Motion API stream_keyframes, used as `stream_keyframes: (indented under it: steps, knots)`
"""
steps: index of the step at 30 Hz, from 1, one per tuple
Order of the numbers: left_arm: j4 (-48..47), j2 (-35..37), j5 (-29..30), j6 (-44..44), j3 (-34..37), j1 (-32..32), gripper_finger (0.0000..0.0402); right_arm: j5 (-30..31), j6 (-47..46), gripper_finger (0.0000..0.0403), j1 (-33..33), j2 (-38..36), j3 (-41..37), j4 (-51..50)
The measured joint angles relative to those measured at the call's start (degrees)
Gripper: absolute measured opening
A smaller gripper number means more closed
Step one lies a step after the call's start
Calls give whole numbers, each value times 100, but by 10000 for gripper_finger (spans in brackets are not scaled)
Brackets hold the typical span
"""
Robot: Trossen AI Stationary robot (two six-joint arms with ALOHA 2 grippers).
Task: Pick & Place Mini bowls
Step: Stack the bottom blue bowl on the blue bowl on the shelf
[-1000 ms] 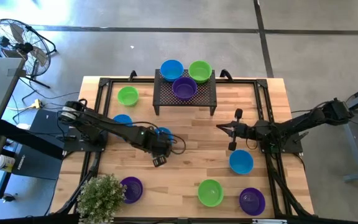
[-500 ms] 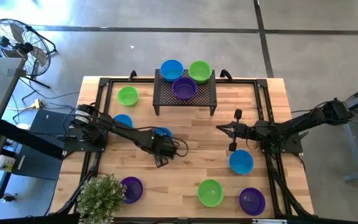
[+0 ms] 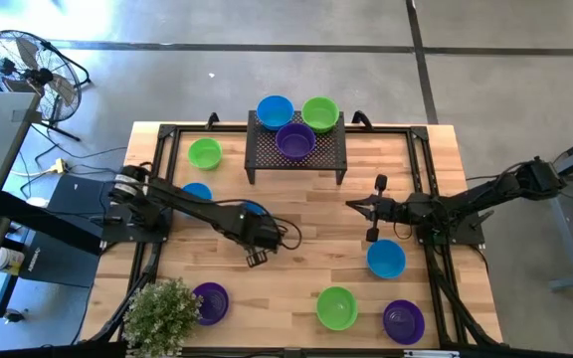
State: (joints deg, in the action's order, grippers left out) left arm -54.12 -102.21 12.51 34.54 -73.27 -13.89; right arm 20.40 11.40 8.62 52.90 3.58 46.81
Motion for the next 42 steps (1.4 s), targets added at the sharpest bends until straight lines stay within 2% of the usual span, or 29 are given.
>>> stream_keyframes:
  steps: [6, 10, 19, 23, 28, 31, 42]
  knots:
    - [-769, 713, 277, -138, -539, 95, 4, 8, -2, 0, 0, 0, 1, -2]
    - [-1110, 1106, 471, -386, -1024, 494, 3, 16, -3, 0, 0, 0, 1, -5]
    - [-1483, 1309, 386, -2231, -2446, 2281, 2, 80, -44, 0, 0, 69, -1, 6]
    - [-1274, 1307, 132, -2918, -2904, 3154, 1, 111, -44, 0, 0, 72, -1, 12]
    - [-1065, 1036, -277, -3257, -3156, 3967, 1, 111, -26, 0, 0, 72, -1, 16]
    - [-908, 831, -426, -3476, -3358, 4229, 1, 111, -4, 0, 0, 72, -1, 19]
    - [-870, -259, -464, -4376, -4271, 4544, 1, 151, 13, 0, 0, 72, -1, 19]
